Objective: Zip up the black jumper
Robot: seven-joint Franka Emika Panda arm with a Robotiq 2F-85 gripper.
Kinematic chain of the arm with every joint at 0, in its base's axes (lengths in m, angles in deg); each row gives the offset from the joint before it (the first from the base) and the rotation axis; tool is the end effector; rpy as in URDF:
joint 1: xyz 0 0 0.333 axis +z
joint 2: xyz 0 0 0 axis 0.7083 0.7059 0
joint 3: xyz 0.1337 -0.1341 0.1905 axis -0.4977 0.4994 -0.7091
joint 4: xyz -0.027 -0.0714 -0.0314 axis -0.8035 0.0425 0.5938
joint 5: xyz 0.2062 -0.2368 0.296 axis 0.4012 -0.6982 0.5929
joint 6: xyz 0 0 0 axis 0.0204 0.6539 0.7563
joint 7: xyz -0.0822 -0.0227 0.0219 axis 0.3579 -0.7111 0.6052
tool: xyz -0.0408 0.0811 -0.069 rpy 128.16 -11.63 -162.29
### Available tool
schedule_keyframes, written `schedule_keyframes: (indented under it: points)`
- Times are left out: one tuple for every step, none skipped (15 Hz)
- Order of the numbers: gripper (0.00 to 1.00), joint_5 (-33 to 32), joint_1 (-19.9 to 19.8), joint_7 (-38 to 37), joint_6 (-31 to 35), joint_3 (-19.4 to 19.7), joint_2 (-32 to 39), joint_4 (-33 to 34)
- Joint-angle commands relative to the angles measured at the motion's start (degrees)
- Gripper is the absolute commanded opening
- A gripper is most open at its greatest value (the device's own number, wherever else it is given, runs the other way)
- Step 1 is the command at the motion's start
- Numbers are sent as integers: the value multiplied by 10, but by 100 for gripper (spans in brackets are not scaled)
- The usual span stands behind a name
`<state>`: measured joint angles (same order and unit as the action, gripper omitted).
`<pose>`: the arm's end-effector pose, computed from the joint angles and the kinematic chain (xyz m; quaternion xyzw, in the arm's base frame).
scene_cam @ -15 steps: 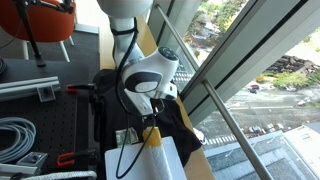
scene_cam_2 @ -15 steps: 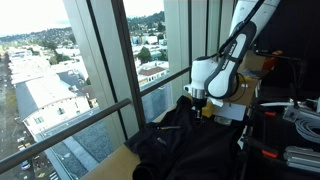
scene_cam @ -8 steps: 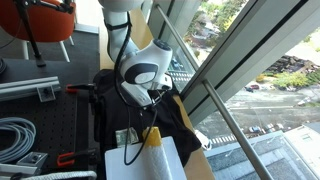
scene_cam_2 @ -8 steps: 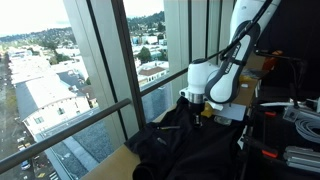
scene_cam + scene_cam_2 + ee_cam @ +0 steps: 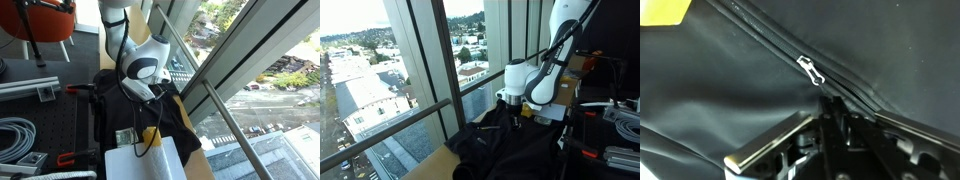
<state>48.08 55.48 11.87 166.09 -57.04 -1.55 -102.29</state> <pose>0.5496 0.1100 -0.0067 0.9405 0.3359 0.0280 0.0430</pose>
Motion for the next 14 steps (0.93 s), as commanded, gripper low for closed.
schedule_keyframes:
  points:
    - [2, -17, -14, 23, -23, -25, -11, 12]
    - [2, -18, -15, 30, -24, -28, -11, 13]
    - [2, -19, -17, 38, -28, -32, -10, 13]
    - [2, -21, -18, 45, -28, -34, -9, 11]
    - [2, -22, -18, 52, -30, -36, -8, 9]
    - [2, -26, -18, 57, -29, -38, -7, 7]
    - [2, -32, -15, 61, -28, -38, -7, 7]
    - [2, -38, -12, 65, -27, -40, -7, 6]
    - [2, -46, -9, 67, -24, -40, -7, 4]
    - [2, -54, -5, 69, -20, -41, -8, 0]
    - [2, -62, -1, 71, -17, -41, -8, -4]
    - [2, -71, 2, 73, -14, -42, -8, -10]
    - [2, -78, 4, 74, -11, -44, -10, -17]
    - [2, -86, 9, 75, -8, -44, -11, -23]
